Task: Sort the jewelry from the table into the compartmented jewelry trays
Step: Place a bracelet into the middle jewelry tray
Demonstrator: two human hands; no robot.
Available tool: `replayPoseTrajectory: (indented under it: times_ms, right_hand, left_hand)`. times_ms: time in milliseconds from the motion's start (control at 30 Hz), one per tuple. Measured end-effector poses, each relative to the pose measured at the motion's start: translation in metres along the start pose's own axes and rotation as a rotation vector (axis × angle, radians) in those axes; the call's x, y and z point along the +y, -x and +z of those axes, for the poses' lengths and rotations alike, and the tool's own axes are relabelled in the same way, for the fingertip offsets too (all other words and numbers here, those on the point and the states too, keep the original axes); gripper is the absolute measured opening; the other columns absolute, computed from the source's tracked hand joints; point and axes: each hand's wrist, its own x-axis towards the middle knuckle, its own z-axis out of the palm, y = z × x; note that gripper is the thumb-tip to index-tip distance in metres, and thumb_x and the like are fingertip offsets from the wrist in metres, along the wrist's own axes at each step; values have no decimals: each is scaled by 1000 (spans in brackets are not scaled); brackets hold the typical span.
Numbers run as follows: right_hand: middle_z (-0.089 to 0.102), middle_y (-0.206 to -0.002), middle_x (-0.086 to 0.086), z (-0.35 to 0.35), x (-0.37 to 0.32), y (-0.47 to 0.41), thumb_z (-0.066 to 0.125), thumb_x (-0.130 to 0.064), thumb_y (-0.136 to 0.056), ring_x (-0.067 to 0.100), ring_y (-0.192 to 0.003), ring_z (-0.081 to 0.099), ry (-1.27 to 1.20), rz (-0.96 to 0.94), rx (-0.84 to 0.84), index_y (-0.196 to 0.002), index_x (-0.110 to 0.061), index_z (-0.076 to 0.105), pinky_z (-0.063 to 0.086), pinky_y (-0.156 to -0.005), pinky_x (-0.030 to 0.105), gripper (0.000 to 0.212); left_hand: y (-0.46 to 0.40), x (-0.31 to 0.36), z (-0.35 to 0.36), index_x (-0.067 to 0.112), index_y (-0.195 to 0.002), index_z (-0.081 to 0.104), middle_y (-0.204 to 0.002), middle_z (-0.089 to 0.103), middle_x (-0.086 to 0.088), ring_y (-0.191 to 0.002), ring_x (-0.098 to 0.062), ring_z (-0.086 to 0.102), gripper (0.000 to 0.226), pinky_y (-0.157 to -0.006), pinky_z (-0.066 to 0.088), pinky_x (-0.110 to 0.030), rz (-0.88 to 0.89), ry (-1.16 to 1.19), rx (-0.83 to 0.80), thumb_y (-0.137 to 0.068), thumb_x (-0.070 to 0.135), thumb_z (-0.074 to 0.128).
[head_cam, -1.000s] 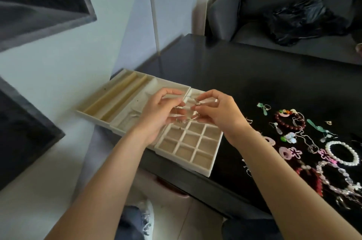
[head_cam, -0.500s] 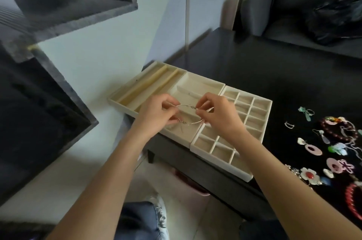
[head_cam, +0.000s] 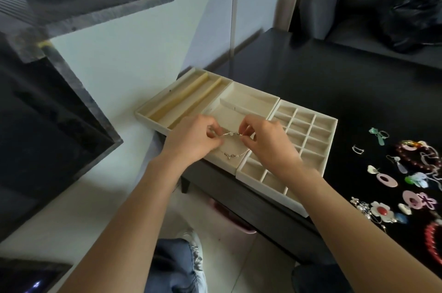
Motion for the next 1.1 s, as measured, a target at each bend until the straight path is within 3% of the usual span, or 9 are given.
replayPoseTrajectory:
  times_ms: [167,333,433,600,633,700,767,900,1100]
  right_hand:
    - [66,-94,3,1,0,-1,60,-9,-89,17,-83,59,-1,-4,-38,-97,-14,61,52,-77,36,10]
    - [60,-102,5,9,-3,-3,56,-14,-92,24,-90,59,122,-59,-87,-100,-12,62,52,-79,42,10]
    - [56,-106,5,8,-3,-3,54,-18,-94,25,-91,59,170,-72,-91,-103,-11,62,52,-78,44,13]
    - [57,-111,3,-4,4,0,48,-11,-96,24,-93,59,166,-39,-23,-107,-12,65,51,-80,40,21]
    - [56,-112,3,-6,6,1,46,-7,-96,24,-96,58,176,-34,-34,-109,-13,66,51,-81,39,25]
    - [54,-115,2,-8,8,4,45,-2,-95,22,-102,56,220,-41,-94,-111,-17,67,49,-86,36,32]
    - [50,-119,0,-10,7,7,47,-1,-94,18,-111,48,294,-74,-153,-116,-21,66,45,-92,30,35]
    - [40,-128,0,-11,1,11,46,-5,-95,17,-122,32,432,-135,-182,-126,-27,60,33,-99,28,40]
    - [36,-135,0,-4,0,14,47,-9,-95,19,-125,28,517,-156,-209,-126,-25,59,32,-103,31,37]
  left_hand:
    - [2,1,0,28,-90,64,-85,65,13,-79,-5,60,11,-55,35,-19,-19,-76,-34,-82,33,69]
    - [2,-1,3,27,-96,63,-91,63,11,-84,-9,58,16,-57,37,-21,-5,-178,-60,-85,38,65]
    - [1,-4,1,27,-99,63,-93,62,10,-83,-9,57,13,-62,40,-23,7,-160,-47,-90,35,58]
    - [0,-11,0,23,-103,67,-94,63,8,-70,-3,52,19,-55,33,-12,98,-155,-64,-95,18,52]
    - [-1,-10,0,23,-103,68,-97,60,8,-74,-5,54,22,-59,36,-11,123,-160,-91,-95,14,50]
    - [-1,-7,3,25,-105,70,-114,55,3,-100,-11,53,31,-82,43,-20,176,-203,-138,-94,8,46]
    - [-1,-5,6,28,-107,70,-122,50,1,-117,-14,42,35,-100,37,-30,202,-271,-142,-93,6,46]
    - [0,-4,9,31,-110,68,-123,46,3,-118,-15,35,35,-103,33,-32,211,-381,-105,-92,7,50]
    - [-3,-8,12,23,-118,64,-127,46,0,-120,-16,36,31,-105,32,-33,206,-400,-85,-92,11,52]
